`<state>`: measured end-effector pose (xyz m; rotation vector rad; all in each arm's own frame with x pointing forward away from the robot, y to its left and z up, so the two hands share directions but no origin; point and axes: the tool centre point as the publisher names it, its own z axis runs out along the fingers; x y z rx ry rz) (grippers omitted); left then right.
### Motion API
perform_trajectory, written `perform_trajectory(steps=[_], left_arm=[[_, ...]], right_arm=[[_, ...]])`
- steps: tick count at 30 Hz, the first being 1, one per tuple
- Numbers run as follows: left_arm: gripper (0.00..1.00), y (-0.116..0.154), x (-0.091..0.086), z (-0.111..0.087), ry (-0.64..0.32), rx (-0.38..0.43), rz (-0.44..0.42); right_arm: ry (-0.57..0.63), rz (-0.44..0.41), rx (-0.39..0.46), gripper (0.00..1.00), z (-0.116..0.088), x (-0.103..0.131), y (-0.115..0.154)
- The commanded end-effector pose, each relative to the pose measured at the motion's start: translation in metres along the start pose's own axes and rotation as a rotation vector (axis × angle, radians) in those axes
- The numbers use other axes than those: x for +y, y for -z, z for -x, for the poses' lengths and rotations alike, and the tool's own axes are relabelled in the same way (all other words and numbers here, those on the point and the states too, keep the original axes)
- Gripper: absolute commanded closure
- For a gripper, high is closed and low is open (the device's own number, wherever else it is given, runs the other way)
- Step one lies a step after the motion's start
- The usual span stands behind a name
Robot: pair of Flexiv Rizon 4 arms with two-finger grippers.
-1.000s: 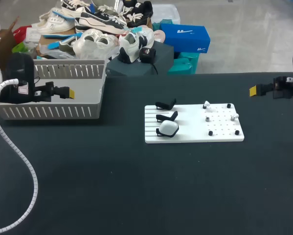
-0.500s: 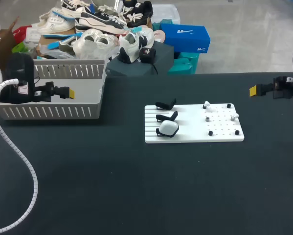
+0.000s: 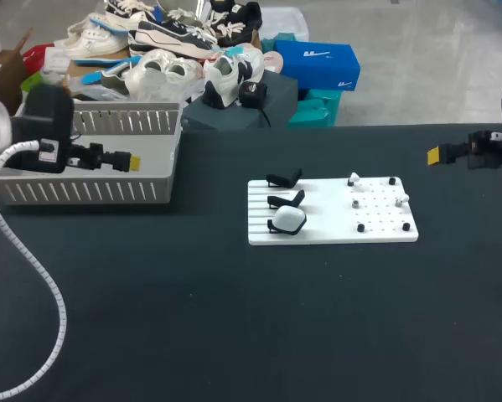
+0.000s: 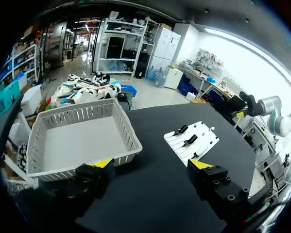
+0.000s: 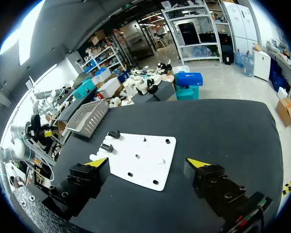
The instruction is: Pick up each earbud case from the left stands, insert the matching earbuds, close the lid, and place the case in the box.
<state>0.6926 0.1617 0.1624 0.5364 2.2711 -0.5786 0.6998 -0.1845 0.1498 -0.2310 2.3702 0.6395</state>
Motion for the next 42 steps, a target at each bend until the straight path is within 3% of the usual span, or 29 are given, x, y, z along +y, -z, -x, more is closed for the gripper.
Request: perform_trajectory(steps=[1, 8, 15, 19, 32, 42], left_arm=[[0.00, 0.006, -0.001, -0.004, -0.179, -0.074, -0.183], [0.00, 0.006, -0.016, -0.006, -0.383, -0.091, -0.336], [0.00, 0.002, -0.033, -0.012, -0.520, -0.062, -0.461], [0.00, -0.011, -0.042, -0.017, -0.605, -0.062, -0.442], [0.00, -0.043, -0.072, -0.036, -0.753, -0.066, -0.482], [0.00, -0.073, -0.096, -0.045, -0.721, -0.050, -0.495]], right_arm=[[0.001, 0.002, 0.002, 0.00, 0.000, -0.001, 0.000], [0.001, 0.002, 0.002, 0.00, 0.000, -0.001, 0.000], [0.001, 0.002, 0.002, 0.00, 0.000, -0.001, 0.000], [0.001, 0.002, 0.002, 0.00, 0.000, -0.001, 0.000], [0.001, 0.002, 0.002, 0.00, 0.000, -0.001, 0.000], [0.001, 0.002, 0.002, 0.00, 0.000, -0.001, 0.000]])
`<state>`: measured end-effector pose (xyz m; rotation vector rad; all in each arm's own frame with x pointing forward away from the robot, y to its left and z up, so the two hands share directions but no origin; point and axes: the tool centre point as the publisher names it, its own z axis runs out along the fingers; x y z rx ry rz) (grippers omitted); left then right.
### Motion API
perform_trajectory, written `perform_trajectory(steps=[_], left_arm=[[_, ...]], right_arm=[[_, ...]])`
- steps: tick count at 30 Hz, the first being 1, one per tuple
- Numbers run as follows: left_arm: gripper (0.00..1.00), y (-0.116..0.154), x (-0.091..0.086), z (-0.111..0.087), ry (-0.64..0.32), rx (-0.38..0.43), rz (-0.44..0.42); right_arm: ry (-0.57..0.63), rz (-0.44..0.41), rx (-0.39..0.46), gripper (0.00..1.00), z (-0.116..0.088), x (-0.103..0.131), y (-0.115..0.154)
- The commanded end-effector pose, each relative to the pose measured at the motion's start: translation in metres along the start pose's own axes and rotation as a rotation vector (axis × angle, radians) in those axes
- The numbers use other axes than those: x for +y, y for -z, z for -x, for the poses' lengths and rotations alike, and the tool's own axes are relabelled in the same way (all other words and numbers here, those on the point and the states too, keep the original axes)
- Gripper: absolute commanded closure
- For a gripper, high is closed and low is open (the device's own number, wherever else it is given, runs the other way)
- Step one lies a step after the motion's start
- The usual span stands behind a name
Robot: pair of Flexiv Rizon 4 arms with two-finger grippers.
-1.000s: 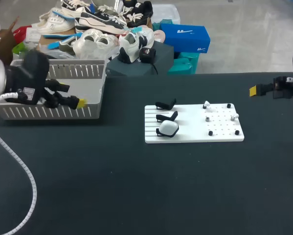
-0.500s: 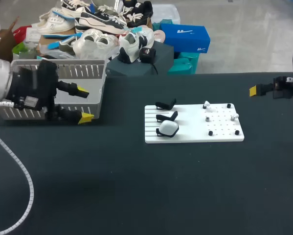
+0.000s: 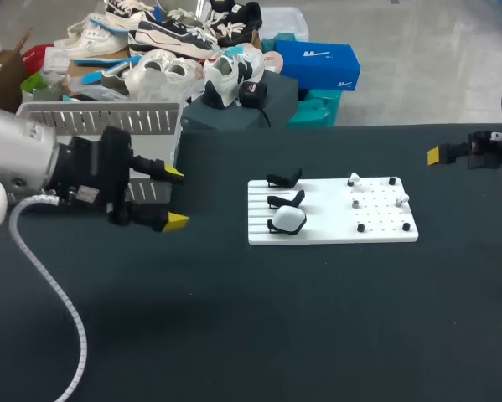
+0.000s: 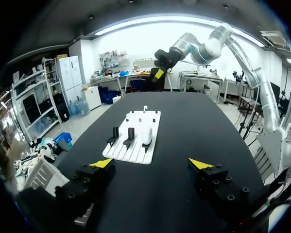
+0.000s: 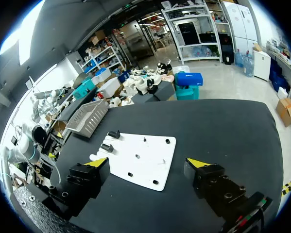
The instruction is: Pick up each earbud case from the left stands, insert the matching earbuds, close the lid, and place the case in the box.
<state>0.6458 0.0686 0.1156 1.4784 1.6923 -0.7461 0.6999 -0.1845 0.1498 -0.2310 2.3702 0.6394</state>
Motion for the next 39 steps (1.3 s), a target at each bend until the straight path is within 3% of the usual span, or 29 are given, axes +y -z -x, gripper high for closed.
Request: perform_trajectory(steps=[1, 21, 33, 39], left_arm=[[0.00, -0.022, 0.002, 0.002, 0.010, -0.011, -0.010], [0.00, -0.106, -0.009, 0.019, -0.040, -0.018, -0.126], [0.00, -0.138, 0.005, 0.029, -0.018, -0.044, -0.100], [0.00, -0.151, 0.008, 0.024, -0.032, -0.055, -0.081]], right_arm=[[0.001, 0.002, 0.002, 0.00, 0.000, -0.001, 0.000], [0.001, 0.002, 0.002, 0.00, 0.000, -0.001, 0.000], [0.001, 0.002, 0.002, 0.00, 0.000, -0.001, 0.000], [0.001, 0.002, 0.002, 0.00, 0.000, -0.001, 0.000]])
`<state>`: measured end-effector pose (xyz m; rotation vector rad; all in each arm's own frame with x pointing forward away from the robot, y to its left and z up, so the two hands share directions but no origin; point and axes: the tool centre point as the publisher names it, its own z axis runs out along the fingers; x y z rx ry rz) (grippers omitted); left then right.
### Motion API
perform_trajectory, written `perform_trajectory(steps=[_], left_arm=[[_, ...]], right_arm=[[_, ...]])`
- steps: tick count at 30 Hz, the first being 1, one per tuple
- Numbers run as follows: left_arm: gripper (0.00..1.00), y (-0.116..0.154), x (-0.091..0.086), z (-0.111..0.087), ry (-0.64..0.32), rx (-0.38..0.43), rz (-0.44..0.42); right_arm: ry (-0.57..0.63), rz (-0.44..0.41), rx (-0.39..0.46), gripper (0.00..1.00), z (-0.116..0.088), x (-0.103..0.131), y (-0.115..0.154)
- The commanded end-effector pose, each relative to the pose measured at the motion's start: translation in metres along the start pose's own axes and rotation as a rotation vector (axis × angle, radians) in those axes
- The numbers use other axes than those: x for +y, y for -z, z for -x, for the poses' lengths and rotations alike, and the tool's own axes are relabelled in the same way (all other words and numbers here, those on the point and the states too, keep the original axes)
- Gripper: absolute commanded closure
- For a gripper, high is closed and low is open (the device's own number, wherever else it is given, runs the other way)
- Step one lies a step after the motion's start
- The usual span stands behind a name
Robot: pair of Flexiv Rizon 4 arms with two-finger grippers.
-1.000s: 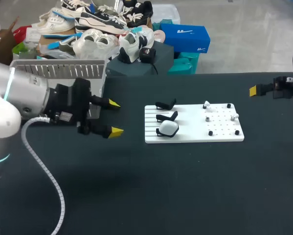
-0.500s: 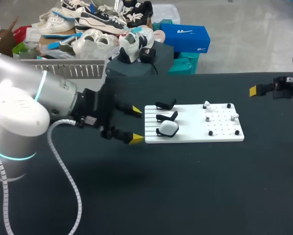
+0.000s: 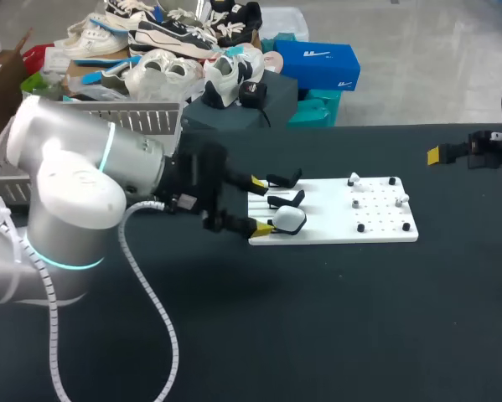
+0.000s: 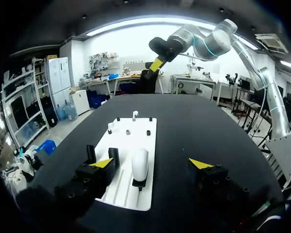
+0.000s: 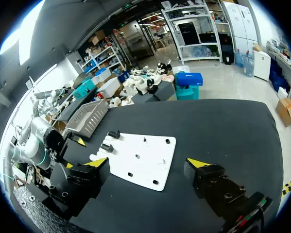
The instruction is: Pick up each earbud case from the left stands, insert the matching earbuds, close the lid, and place the case in the box.
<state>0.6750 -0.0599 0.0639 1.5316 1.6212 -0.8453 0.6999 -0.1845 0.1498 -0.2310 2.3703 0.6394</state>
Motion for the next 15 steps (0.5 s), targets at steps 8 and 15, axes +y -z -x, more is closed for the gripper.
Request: perform_trajectory(steps=[8, 15], left_arm=[[0.00, -0.024, 0.009, -0.016, 0.000, -0.004, 0.063], [0.00, -0.034, 0.014, -0.025, 0.011, 0.016, 0.059]], right_arm=[[0.001, 0.002, 0.002, 0.00, 0.000, -0.001, 0.000], [0.001, 0.002, 0.002, 0.00, 0.000, -0.001, 0.000]])
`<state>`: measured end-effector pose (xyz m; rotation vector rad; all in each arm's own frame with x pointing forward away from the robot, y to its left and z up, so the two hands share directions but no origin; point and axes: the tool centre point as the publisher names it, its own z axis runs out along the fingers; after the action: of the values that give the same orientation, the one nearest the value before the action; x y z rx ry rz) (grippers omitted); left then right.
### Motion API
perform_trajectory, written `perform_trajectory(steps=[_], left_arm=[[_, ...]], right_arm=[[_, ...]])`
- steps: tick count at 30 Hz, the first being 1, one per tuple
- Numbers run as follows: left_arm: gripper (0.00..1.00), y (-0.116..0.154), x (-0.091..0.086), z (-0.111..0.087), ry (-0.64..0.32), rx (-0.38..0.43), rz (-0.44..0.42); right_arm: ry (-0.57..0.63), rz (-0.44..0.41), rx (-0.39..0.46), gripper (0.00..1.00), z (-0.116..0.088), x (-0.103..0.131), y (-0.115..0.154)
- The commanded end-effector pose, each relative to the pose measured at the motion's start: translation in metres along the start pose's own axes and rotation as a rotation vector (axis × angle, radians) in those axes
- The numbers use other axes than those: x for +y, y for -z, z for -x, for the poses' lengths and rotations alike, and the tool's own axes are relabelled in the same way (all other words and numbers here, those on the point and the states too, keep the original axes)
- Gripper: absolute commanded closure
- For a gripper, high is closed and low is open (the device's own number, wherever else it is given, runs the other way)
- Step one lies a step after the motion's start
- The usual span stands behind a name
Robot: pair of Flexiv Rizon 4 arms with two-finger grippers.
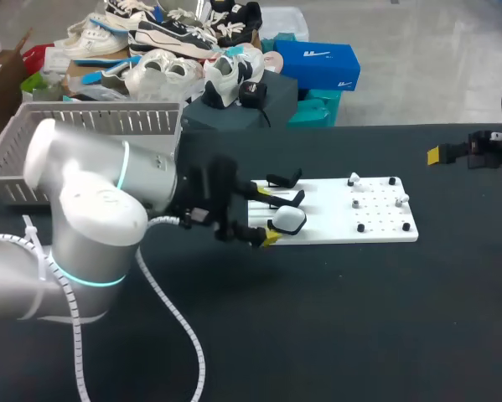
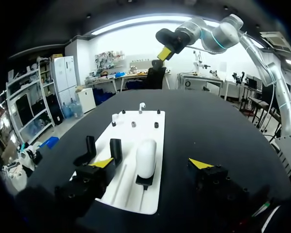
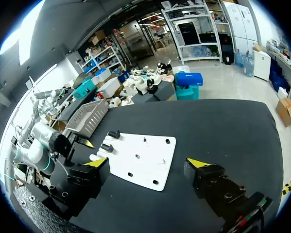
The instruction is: Pick up each earbud case from the left stands, insert the matching earbuds, close the lid, and place the case in the box.
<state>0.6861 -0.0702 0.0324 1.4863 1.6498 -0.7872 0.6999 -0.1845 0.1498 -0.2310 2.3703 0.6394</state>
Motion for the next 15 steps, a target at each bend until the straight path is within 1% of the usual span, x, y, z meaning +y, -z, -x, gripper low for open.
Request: perform_trajectory(steps=[1, 11, 15], left_arm=[[0.00, -0.0091, 0.0048, -0.0040, 0.000, 0.009, -0.004], [0.00, -0.0167, 0.0087, -0.0023, -0.001, 0.004, -0.011], [0.00, -0.0180, 0.0082, -0.0028, -0.008, 0.004, -0.039]], right_arm=[[0.001, 0.002, 0.002, 0.00, 0.0003, -0.0007, 0.0002], [0.001, 0.002, 0.002, 0.00, 0.0003, -0.0007, 0.0002], [0.001, 0.002, 0.002, 0.00, 0.0003, -0.0007, 0.0002]])
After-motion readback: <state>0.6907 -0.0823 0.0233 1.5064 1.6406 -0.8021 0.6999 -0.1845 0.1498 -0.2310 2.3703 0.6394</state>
